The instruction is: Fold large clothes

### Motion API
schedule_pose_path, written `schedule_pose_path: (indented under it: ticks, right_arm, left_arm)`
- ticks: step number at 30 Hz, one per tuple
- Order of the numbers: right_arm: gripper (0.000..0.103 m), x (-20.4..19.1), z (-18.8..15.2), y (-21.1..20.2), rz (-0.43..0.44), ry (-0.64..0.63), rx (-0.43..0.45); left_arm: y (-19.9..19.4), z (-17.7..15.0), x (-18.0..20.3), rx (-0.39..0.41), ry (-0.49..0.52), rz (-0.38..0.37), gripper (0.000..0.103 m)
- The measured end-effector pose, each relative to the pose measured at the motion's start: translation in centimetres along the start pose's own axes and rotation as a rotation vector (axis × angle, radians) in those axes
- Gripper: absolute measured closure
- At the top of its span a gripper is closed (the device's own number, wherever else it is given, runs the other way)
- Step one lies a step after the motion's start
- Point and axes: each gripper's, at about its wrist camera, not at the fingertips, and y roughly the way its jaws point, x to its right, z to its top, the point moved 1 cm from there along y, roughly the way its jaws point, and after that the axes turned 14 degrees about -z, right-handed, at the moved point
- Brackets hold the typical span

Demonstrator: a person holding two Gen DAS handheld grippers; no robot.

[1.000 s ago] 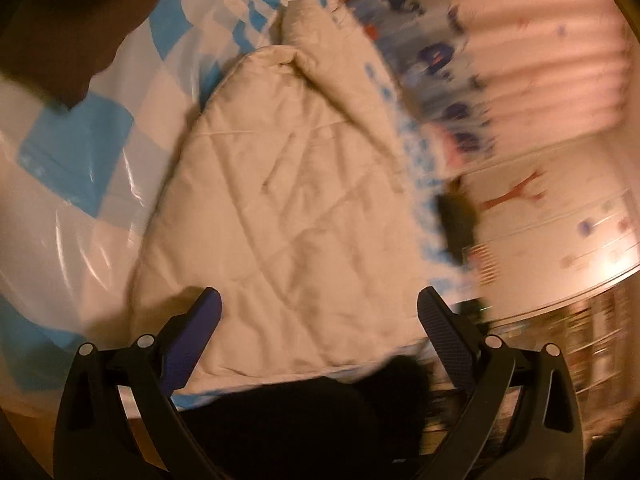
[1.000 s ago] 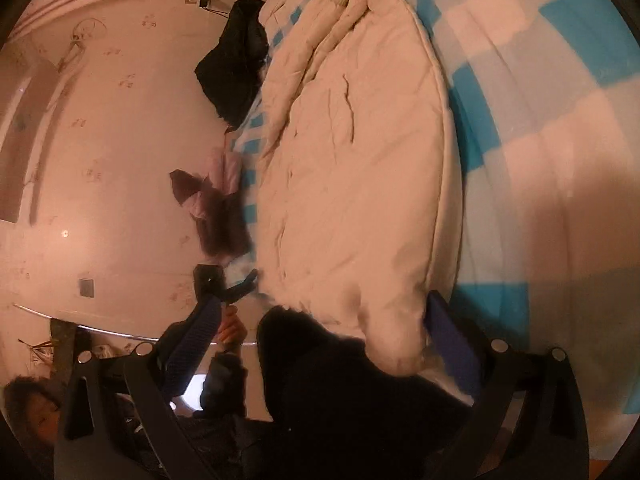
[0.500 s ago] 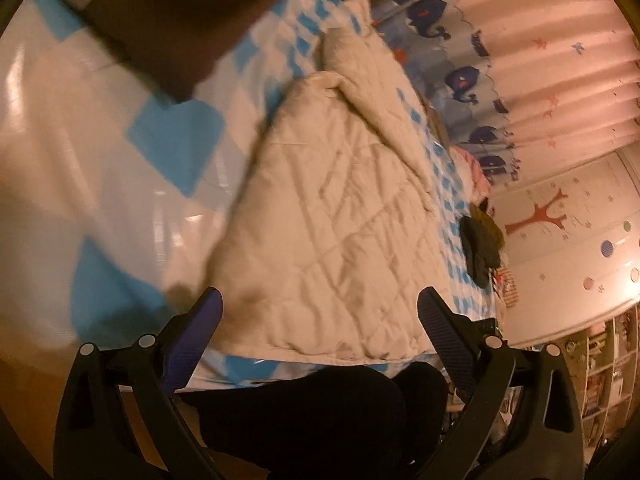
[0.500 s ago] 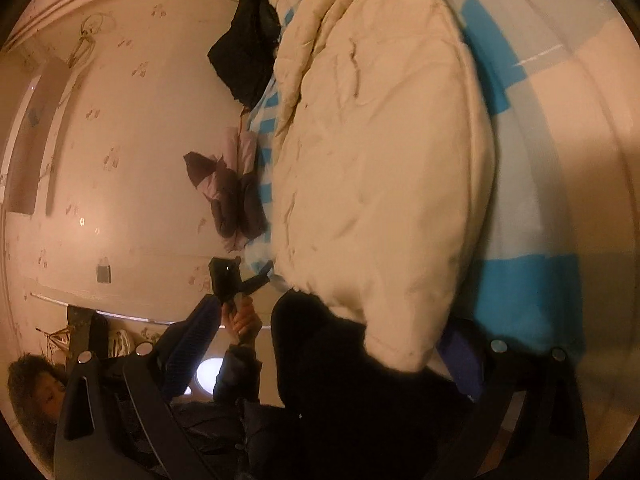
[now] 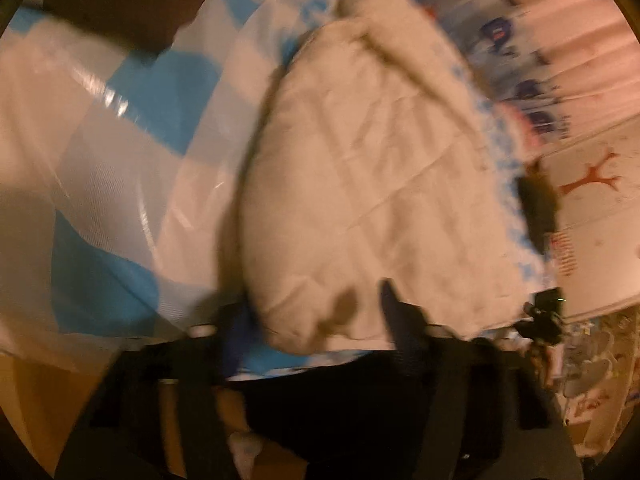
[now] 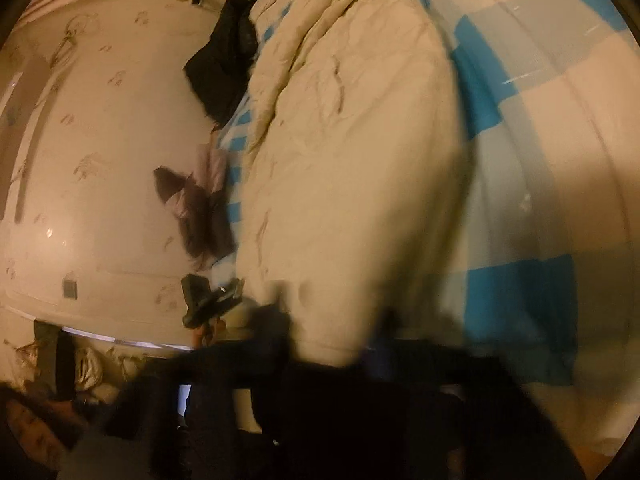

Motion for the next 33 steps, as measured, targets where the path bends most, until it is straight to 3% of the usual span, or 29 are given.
schedule_pose_path:
  ticks: [1, 5, 8, 12, 16, 19, 21, 23, 25, 29, 33]
  right_arm:
    - [0.081, 0.2, 0.0, -0.1, -0.009, 0.002, 0.01]
    - [0.084, 0.3, -0.2, -0.4, -0.005, 0.006, 0.043]
    - [0.086, -0.6, -0.2, -1.7, 0.028, -0.007, 0.099]
    - [0.089, -3.6, 0.2, -5.0, 0.093, -0.055, 0.198]
    - [0.095, -7.1, -0.3, -9.0, 0.16, -0.125, 0.28]
    - [0.095, -8.9, -1.5, -11.6, 0.159, -0.18, 0.305]
    - [0.095, -8.6, -2.0, -12.1, 0.084, -0.196, 0.279]
    - [0.086, -6.6, -2.2, -11.8, -0.003, -0.141, 0.252]
    - [0.024, -2.8, -2.2, -11.4, -0.069, -0.044, 0.235]
    - [0.023, 2.8, -2.4, -9.9, -0.062, 0.089, 0.203]
    - [0.023, 5.9, -1.9, -7.7, -0.066, 0.149, 0.154]
  left_arm:
    - [0.3, 0.2, -0.4, -0.008, -0.016, -0.008, 0.077]
    - [0.4, 0.3, -0.3, 0.018, -0.017, -0.01, 0.088]
    - [-0.4, 0.2, 1.5, 0.051, 0.023, -0.014, 0.091]
    - [-4.3, 0.8, 5.7, 0.128, 0.092, -0.096, 0.092]
    - [-7.0, 0.7, 9.4, 0.156, 0.145, -0.151, 0.092]
    - [-8.2, -0.4, 11.4, 0.149, 0.177, -0.174, 0.094]
    - [-8.5, -1.2, 11.9, 0.137, 0.209, -0.146, 0.094]
    - [-8.1, -1.7, 10.7, 0.104, 0.195, -0.13, 0.094]
    - [-7.1, -2.0, 8.3, 0.081, 0.155, -0.109, 0.094]
    - [-5.5, -2.2, 4.1, 0.053, 0.076, -0.115, 0.092]
    - [-4.7, -2.3, 2.8, 0.042, 0.074, -0.091, 0.085]
